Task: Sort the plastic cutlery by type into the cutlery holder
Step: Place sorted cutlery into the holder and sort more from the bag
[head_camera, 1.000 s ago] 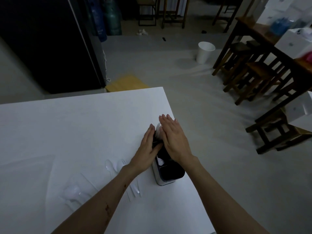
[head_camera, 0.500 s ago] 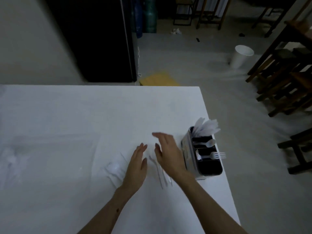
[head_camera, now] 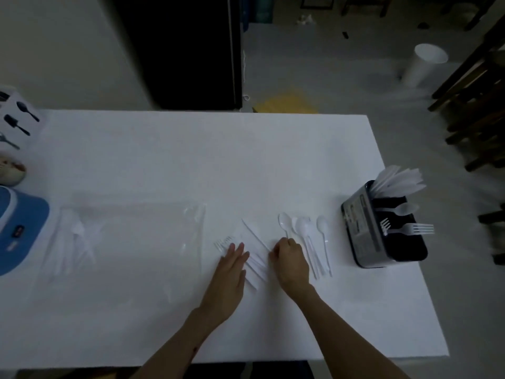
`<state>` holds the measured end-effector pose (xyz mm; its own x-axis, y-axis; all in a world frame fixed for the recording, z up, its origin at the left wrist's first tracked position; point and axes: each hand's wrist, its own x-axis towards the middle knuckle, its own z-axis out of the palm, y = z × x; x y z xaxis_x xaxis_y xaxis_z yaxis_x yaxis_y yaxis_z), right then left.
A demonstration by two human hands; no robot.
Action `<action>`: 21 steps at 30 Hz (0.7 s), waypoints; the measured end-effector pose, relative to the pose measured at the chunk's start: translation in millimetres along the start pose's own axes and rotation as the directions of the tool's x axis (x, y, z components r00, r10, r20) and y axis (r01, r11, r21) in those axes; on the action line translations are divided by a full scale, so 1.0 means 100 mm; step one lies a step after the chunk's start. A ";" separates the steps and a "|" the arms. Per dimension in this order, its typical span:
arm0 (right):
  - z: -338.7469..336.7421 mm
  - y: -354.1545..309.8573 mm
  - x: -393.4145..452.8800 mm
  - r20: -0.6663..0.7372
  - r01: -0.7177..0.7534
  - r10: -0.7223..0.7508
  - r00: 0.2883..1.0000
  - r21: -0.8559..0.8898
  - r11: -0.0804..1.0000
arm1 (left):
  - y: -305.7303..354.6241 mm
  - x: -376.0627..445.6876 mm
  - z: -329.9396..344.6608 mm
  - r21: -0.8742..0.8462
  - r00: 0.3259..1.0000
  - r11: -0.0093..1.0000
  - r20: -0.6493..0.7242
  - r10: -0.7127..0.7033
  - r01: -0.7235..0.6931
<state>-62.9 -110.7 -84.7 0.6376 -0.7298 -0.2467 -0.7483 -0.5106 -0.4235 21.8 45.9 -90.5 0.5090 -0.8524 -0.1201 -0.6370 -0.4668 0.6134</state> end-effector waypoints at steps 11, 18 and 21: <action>-0.21 -0.08 -0.42 0.008 0.283 -0.303 0.953 0.336 0.899 | 0.47 0.40 -0.34 -0.640 0.804 0.575 0.116 -0.584 0.510; -0.04 0.04 -0.29 -0.023 0.060 -0.058 0.998 0.062 0.996 | 0.40 0.24 -0.40 -0.896 0.758 0.283 0.085 -0.647 0.342; -0.04 0.01 -0.27 0.014 0.065 -0.064 0.998 -0.036 0.997 | 0.32 0.16 -0.39 -0.910 0.711 0.227 0.097 -0.697 0.346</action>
<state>-82.1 -93.5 -75.0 0.6869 -0.6889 -0.2316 -0.7117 -0.5729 -0.4065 32.1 26.3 -42.1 0.7496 -0.3035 -0.5883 0.5588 -0.1864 0.8081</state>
